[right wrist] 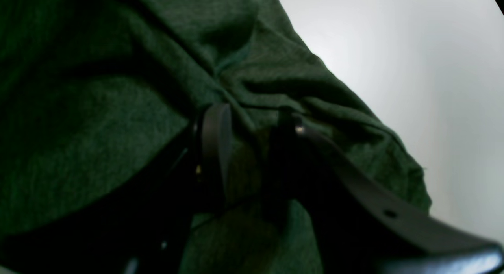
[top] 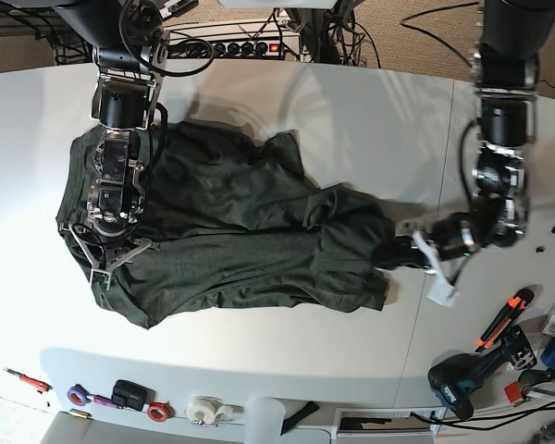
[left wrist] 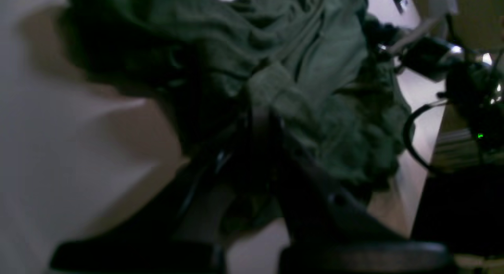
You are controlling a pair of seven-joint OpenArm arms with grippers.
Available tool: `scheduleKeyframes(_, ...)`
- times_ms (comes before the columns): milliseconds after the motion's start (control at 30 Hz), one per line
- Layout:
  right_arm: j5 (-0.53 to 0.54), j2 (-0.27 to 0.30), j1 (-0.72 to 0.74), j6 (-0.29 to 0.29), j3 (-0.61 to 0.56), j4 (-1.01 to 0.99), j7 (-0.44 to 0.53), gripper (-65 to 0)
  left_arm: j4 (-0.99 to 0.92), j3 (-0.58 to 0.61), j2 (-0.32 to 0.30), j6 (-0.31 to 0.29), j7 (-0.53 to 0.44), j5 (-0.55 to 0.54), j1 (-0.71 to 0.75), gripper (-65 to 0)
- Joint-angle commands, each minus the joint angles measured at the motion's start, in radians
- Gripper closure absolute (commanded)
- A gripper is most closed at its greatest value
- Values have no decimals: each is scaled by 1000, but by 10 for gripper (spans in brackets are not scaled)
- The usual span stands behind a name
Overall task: Layout the t-shirt on the table in an organized manner, then fold the t-shirt properly
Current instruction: 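Stretch the shirt between both grippers, pulling the left gripper outward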
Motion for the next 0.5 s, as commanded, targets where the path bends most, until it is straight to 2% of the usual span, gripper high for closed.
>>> scheduleKeyframes(0, -6, 9, 23, -20, 2, 9, 4, -204, 34, -16, -18, -9, 20, -46, -29, 0)
scheduleKeyframes(267, -18, 9, 23, -58, 2, 9, 2, -204, 76, -34, -90, -9, 231, -237, -11, 0)
scheduleKeyframes(400, -49, 14, 23, -75, 2, 9, 4, -204, 80, -34, -149, -9, 315, -373, 15, 0)
scheduleKeyframes(467, -55, 18, 23, -82, 2, 9, 11, -204, 89, -35, -179, -9, 343, -384, 24, 0)
